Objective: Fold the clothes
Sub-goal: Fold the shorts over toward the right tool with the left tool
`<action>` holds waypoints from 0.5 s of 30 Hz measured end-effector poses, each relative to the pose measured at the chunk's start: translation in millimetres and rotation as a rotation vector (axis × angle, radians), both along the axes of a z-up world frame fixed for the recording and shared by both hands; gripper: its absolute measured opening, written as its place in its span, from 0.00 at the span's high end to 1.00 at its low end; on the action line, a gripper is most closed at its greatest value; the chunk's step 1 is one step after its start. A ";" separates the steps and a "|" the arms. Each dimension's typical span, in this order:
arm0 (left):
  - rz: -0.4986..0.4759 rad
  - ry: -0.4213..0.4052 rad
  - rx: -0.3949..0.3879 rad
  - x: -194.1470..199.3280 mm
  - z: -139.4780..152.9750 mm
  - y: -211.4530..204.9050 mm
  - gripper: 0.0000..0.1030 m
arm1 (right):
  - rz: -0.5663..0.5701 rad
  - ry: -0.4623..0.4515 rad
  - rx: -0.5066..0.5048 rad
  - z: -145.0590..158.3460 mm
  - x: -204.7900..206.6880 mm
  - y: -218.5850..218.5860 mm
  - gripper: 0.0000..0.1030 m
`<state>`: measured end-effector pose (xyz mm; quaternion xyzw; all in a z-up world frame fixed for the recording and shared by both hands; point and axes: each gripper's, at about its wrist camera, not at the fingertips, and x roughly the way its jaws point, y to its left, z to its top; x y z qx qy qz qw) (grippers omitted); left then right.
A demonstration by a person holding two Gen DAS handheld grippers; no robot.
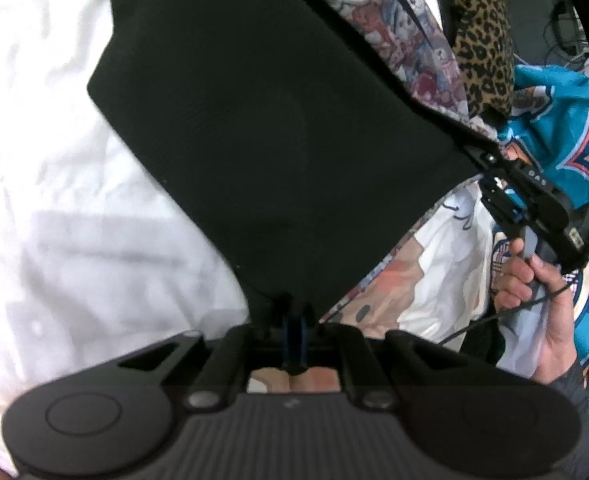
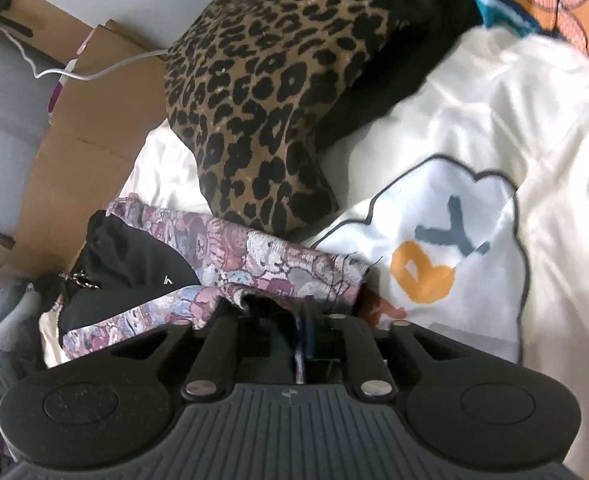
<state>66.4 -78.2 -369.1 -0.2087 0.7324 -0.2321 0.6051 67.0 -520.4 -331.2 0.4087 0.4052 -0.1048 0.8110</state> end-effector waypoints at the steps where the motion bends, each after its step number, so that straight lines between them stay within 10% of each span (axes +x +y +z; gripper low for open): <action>1: -0.003 -0.001 0.000 0.1 0.0 1.0 0.87 | 0.000 -0.003 -0.012 2.2 -1.2 -0.2 0.81; 8: -0.005 -0.004 0.012 1.1 -7.7 -6.5 0.86 | -0.036 -0.020 -0.029 6.6 -6.9 -7.9 0.79; 15: -0.019 -0.035 0.020 0.5 -6.7 -11.1 0.96 | -0.054 0.059 -0.046 -4.7 -1.9 -6.1 0.99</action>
